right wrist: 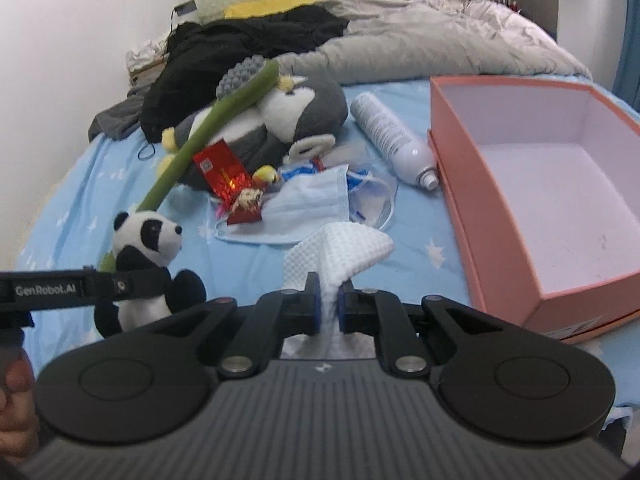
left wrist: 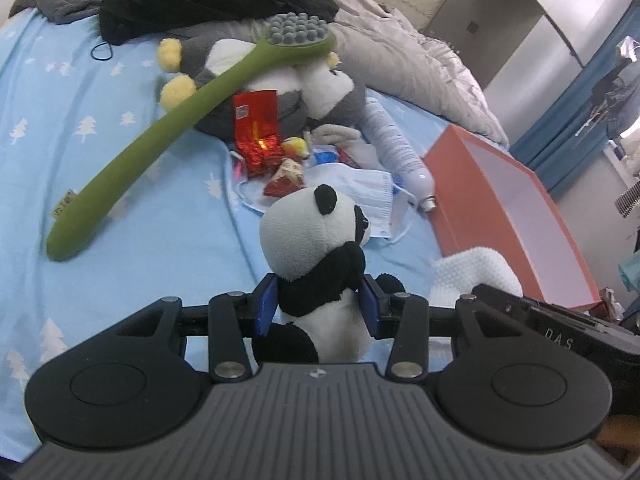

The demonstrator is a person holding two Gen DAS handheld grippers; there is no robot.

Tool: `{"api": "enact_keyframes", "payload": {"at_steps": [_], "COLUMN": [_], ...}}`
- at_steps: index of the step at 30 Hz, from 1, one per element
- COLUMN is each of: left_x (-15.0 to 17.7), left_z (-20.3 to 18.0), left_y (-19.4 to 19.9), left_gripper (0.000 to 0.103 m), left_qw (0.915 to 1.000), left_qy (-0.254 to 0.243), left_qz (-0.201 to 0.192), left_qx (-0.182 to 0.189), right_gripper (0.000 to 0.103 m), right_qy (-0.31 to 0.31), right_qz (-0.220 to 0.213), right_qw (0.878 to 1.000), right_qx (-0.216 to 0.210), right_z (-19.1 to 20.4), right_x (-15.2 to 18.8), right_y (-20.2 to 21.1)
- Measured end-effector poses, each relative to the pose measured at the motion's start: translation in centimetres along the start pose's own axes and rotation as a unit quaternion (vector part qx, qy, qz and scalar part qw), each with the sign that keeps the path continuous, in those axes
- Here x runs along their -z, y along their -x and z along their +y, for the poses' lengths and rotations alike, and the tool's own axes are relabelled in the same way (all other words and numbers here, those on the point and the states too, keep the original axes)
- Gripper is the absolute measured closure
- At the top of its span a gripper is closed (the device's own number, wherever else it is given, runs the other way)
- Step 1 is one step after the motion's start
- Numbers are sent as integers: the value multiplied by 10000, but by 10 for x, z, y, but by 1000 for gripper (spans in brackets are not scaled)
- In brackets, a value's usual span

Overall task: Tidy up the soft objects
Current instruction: 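Lift the panda plush with the left tool while the right tool lifts the towel, then release the panda plush and towel into the pink box with both tools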

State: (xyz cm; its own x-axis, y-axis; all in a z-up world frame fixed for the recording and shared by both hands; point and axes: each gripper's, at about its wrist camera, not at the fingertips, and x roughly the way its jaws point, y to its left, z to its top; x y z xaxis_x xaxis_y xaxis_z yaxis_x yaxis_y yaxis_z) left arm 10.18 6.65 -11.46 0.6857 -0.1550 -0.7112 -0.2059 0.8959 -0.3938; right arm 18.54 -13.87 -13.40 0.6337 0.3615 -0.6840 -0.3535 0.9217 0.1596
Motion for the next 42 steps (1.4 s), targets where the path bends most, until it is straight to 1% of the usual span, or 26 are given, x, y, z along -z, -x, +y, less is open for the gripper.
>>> {"api": "enact_keyframes", "payload": {"at_steps": [2, 6, 12, 17, 22, 25, 28, 31, 34, 37, 39, 42], "left_x": [-1, -10, -35, -64, -91, -101, -109, -116, -120, -121, -119, -114], "left_z": [-5, -17, -49, -89, -130, -157, -186, -214, -242, -265, -281, -301], "left_y": [2, 4, 12, 17, 13, 5, -10, -30, -55, -90, -116, -151], "left_gripper": [54, 54, 54, 54, 54, 54, 54, 54, 54, 54, 54, 54], "left_qw": [10000, 9996, 9973, 9925, 9868, 9832, 9799, 9759, 9717, 9680, 9662, 9646], "left_qy": [-83, -202, -556, -925, -1181, -1336, -1494, -1651, -1819, -1904, -2002, -2123], "left_qz": [16, 40, -142, -399, -527, -524, -415, -271, -81, 185, 385, 648], "left_qx": [14, 201, 455, 696, 970, 1125, 1254, 1400, 1503, 1625, 1578, 1424], "right_gripper": [91, 91, 91, 91, 91, 91, 91, 91, 91, 90, 90, 90], "right_qy": [-75, -234, -289, -192, -130, -82, -57, -168, -347, -551, -652, -835], "right_qz": [-117, -311, -699, -1114, -1526, -1731, -1869, -1835, -1647, -1381, -1154, -825], "right_qw": [9999, 9992, 9971, 9934, 9875, 9832, 9790, 9775, 9787, 9797, 9813, 9801], "right_qx": [12, 32, 54, 205, 376, 572, 809, 1027, 1177, 1344, 1395, 1600], "right_z": [-2, -7, -16, -28, -45, -57, -72, -94, -118, -146, -165, -192], "right_x": [-2, -8, -28, -53, -80, -95, -109, -118, -124, -124, -122, -115], "right_y": [6, 18, 38, 57, 78, 89, 95, 96, 90, 80, 68, 49]}}
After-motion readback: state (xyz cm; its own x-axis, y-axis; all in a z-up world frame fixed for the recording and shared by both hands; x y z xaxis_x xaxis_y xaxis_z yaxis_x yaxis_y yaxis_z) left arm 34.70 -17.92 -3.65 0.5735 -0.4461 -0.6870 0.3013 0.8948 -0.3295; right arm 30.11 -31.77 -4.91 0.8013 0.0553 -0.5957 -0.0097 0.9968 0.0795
